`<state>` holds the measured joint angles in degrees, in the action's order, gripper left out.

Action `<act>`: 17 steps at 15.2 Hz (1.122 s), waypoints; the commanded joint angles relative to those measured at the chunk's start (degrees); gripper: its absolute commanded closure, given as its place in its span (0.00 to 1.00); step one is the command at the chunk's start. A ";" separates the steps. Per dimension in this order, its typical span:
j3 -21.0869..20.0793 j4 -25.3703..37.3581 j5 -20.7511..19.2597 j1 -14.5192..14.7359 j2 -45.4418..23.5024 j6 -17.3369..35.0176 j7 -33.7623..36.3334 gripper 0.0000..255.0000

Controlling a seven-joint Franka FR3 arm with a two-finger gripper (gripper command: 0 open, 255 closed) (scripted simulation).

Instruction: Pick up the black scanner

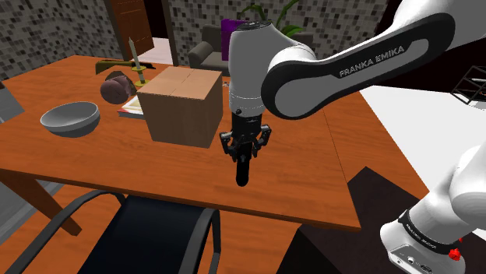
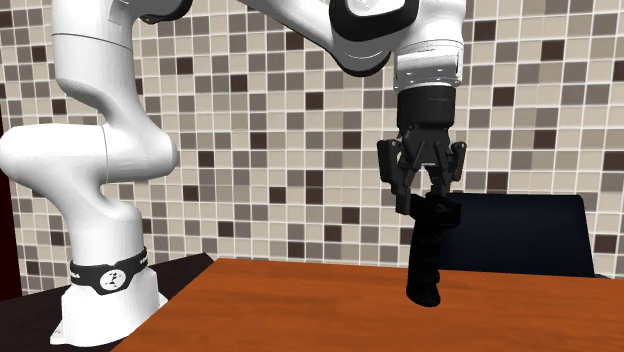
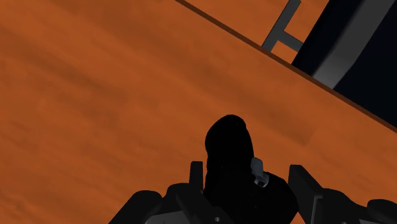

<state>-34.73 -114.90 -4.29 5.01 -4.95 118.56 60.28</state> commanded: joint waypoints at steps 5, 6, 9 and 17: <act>-0.01 0.01 -0.05 0.03 -0.07 -0.01 0.09 1.00; -0.03 0.47 0.19 -0.01 0.25 -0.72 -0.09 1.00; -0.06 1.94 0.81 -0.12 1.12 -2.89 -0.55 1.00; -0.04 6.43 2.01 -0.31 2.85 -8.77 -1.46 1.00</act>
<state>-34.77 -109.11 -2.37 4.70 -2.23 110.55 58.88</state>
